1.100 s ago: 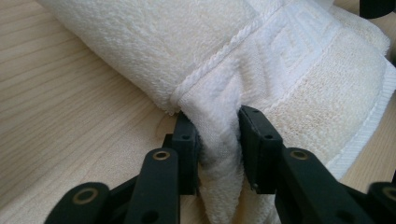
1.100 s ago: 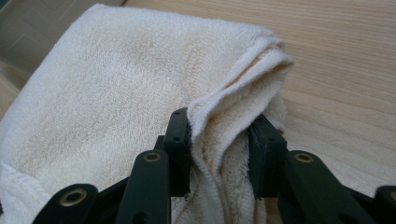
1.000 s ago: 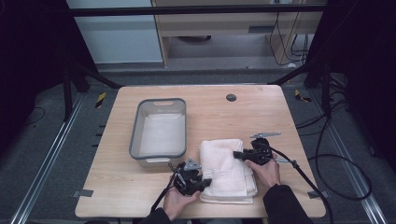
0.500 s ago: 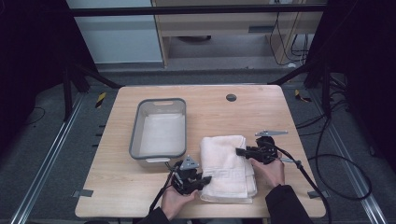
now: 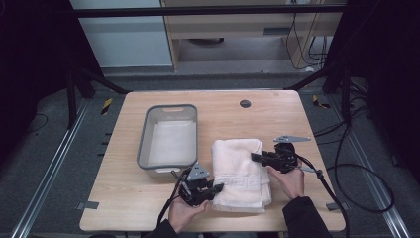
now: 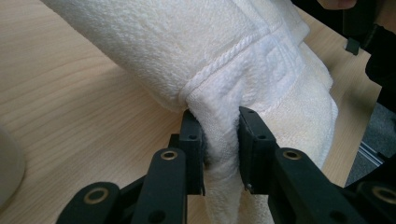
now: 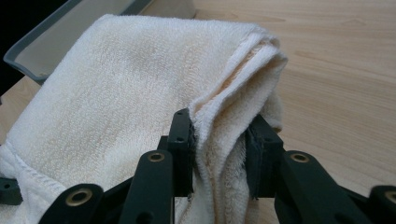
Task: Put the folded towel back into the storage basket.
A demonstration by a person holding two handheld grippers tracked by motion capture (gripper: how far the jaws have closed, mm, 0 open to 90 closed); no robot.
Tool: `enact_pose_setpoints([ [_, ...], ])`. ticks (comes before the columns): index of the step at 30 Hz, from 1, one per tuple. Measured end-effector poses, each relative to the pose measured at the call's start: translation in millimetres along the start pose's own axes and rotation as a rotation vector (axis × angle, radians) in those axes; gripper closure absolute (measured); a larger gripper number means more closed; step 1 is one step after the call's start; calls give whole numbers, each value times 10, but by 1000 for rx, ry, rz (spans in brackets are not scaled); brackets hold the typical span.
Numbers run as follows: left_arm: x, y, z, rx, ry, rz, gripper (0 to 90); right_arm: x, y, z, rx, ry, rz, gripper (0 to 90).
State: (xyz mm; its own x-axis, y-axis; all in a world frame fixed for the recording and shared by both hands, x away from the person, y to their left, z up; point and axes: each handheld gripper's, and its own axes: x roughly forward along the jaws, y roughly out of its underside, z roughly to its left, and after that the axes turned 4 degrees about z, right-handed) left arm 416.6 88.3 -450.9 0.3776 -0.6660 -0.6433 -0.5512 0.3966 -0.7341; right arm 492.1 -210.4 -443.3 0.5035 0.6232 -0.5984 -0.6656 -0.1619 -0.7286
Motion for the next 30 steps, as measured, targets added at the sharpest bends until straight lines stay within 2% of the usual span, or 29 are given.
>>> enact_pose_setpoints([
  [7, -78, -42, -13, 12, -5, -25, 731, -64, -48, 50, -15, 1, -30, 675],
  [14, -123, -75, -33, 24, -10, -38, 731, -114, -76, 67, -9, -8, -46, 676],
  [17, -150, -90, -34, 25, -13, -48, 731, -143, -114, 107, -31, 2, -60, 677],
  [30, -249, -194, -50, 56, -39, -80, 731, -231, -235, 168, -49, 3, -98, 680],
])
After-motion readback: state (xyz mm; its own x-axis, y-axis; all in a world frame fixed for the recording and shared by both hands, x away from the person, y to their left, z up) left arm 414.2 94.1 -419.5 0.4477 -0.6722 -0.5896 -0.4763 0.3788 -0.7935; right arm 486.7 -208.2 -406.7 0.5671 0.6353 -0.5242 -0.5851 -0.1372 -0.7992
